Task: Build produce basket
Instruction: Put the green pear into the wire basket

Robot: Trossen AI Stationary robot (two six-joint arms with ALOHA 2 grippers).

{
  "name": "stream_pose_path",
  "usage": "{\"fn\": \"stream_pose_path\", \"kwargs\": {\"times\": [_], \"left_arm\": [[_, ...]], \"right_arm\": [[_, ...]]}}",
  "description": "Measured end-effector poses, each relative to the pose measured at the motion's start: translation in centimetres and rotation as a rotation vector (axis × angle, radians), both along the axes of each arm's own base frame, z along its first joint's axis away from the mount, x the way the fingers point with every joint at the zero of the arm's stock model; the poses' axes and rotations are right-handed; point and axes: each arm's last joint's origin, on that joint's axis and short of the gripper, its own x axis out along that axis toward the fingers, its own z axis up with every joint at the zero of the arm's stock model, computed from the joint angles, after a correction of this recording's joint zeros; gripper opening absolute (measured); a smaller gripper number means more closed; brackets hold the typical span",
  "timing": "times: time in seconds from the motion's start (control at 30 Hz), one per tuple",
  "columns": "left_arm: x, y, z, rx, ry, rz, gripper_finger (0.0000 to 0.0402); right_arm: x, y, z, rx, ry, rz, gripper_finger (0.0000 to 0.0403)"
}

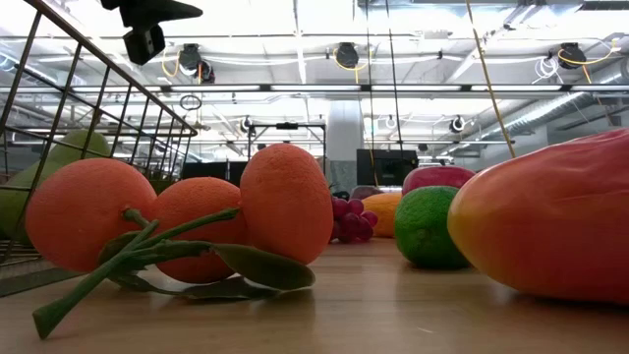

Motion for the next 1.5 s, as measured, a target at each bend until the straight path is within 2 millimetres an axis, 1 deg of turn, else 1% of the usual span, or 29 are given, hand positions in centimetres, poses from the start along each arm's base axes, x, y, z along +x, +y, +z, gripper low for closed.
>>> {"fn": "stream_pose_path", "kwargs": {"times": [0.2,0.4,0.5,0.63,0.77,0.9,1.07,1.27,1.5], "left_arm": [[0.0,0.1,0.0,0.011,-0.002,0.040,0.0090],[0.0,0.1,0.0,-0.002,0.001,0.054,0.0090],[0.0,0.2,0.0,-0.072,-0.001,0.111,0.0090],[0.0,0.3,0.1,-0.146,-0.019,0.168,0.0090],[0.2,0.4,0.9,-0.208,-0.109,0.208,0.0090],[0.5,0.6,1.5,-0.197,-0.189,0.288,0.0090],[0.7,0.8,1.9,-0.185,-0.246,0.375,0.0090],[1.5,0.8,1.2,-0.160,-0.215,0.419,0.0090],[2.7,0.6,0.4,-0.182,-0.194,0.430,0.0090]], "right_arm": [[-0.4,0.3,0.3,-0.031,-0.006,0.005,0.0008],[-0.6,0.3,0.5,-0.184,0.010,-0.053,0.0008],[-0.9,0.2,0.7,-0.315,0.006,-0.054,0.0005],[-1.4,0.3,1.2,-0.549,-0.019,-0.064,0.0004],[-2.0,0.3,1.6,-0.750,-0.033,-0.128,0.0004],[-2.5,0.3,1.9,-0.914,-0.035,-0.191,0.0003],[-2.8,0.2,2.0,-1.033,-0.023,-0.251,0.0003],[-2.9,0.2,2.1,-1.103,-0.019,-0.288,0.0003],[-2.9,0.3,2.1,-1.166,-0.016,-0.318,0.0002]]}}
